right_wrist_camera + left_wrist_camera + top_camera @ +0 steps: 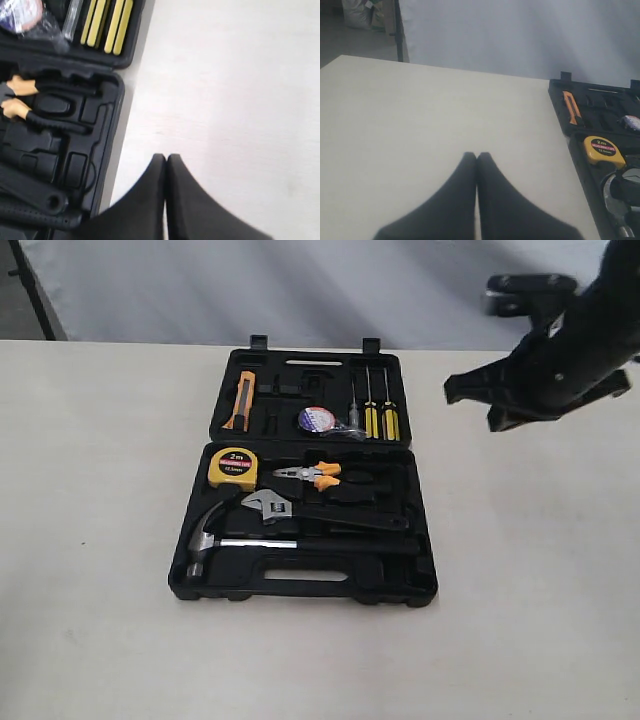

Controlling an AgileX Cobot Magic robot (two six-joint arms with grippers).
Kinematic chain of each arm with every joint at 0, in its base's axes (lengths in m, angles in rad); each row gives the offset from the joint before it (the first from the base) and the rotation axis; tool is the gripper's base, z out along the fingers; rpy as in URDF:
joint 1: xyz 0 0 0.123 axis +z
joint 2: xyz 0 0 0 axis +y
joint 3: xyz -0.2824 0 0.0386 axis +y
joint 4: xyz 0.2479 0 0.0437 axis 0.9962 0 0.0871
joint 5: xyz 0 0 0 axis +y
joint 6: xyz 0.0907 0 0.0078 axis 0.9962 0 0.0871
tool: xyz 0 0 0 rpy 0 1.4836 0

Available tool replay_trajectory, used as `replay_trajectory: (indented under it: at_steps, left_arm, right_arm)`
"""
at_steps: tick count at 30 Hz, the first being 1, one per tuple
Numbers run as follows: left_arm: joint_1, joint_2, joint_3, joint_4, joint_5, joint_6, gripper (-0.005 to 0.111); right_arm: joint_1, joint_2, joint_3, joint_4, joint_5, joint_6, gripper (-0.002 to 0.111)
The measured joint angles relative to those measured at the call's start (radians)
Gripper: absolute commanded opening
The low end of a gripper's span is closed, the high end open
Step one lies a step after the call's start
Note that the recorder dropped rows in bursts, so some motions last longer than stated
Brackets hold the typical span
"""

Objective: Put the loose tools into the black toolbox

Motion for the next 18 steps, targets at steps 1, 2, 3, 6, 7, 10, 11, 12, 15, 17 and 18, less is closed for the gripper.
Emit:
replay_trajectory:
  at_steps: [1, 2, 3, 6, 7, 10, 11, 12, 15, 17, 18]
  left_arm:
    - [0.0, 0.0, 0.0, 0.0, 0.0, 0.0, 0.001]
    - [0.0, 0.0, 0.0, 0.0, 0.0, 0.0, 0.001]
    - [0.0, 0.0, 0.0, 0.0, 0.0, 0.0, 0.001]
    - [0.0, 0.0, 0.0, 0.0, 0.0, 0.0, 0.001]
    - [0.0, 0.0, 0.0, 0.0, 0.0, 0.0, 0.001]
    - [0.0, 0.0, 0.0, 0.0, 0.0, 0.0, 0.001]
    - [0.0, 0.0, 0.0, 0.0, 0.0, 0.0, 0.001]
    - [0.0, 0.0, 0.0, 0.0, 0.0, 0.0, 0.001]
    - [0.0, 0.0, 0.0, 0.0, 0.0, 0.0, 0.001]
    - [0.0, 0.0, 0.0, 0.0, 0.0, 0.0, 0.001]
    - [0.0, 0.0, 0.0, 0.0, 0.0, 0.0, 0.001]
  right_arm:
    - [0.0, -0.061, 0.036, -0.032, -0.02, 0.042, -0.001]
    - [0.0, -0.189, 0.124, -0.072, -0.075, 0.102, -0.001]
    - [0.0, -0.242, 0.165, -0.086, -0.108, 0.122, -0.001]
    - [0.0, -0.559, 0.465, -0.108, -0.261, 0.15, -0.001]
    - [0.0, -0.63, 0.518, -0.108, -0.284, 0.151, -0.001]
    - [0.0, -0.982, 0.844, -0.108, -0.546, 0.169, -0.001]
    - [0.0, -1.106, 0.942, -0.108, -0.63, 0.173, -0.001]
    - [0.0, -1.171, 0.995, -0.108, -0.676, 0.175, -0.001]
    - [0.0, -1.451, 1.124, -0.108, -0.728, 0.175, -0.001]
    - [0.0, -1.586, 1.136, -0.108, -0.673, 0.175, -0.001]
    - [0.0, -1.604, 1.138, -0.108, -0.659, 0.175, -0.001]
